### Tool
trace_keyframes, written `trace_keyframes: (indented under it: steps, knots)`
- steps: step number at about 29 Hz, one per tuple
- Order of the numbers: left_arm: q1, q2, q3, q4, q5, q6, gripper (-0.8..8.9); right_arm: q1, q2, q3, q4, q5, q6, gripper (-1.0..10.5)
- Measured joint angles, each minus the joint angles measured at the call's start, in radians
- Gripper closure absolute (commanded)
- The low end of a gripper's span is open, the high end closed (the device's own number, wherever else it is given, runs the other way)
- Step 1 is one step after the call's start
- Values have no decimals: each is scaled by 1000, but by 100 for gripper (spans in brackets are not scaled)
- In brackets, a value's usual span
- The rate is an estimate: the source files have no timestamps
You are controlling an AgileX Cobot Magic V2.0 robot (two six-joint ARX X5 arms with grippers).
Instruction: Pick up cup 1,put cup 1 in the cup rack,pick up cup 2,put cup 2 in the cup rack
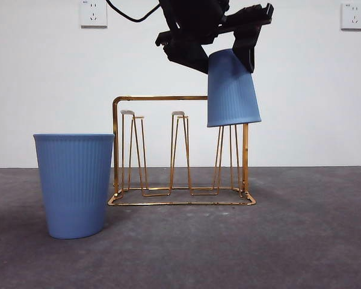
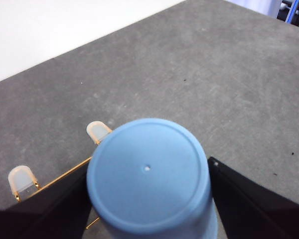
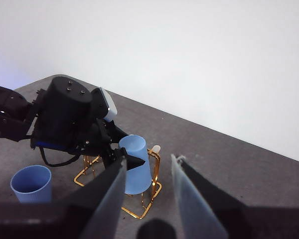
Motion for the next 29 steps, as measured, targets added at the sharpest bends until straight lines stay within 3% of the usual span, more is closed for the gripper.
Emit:
trace_keyframes:
  steps: [29]
  knots:
    - [6, 156, 5, -14, -22, -90, 813, 0, -1, 0, -18, 0, 0, 788]
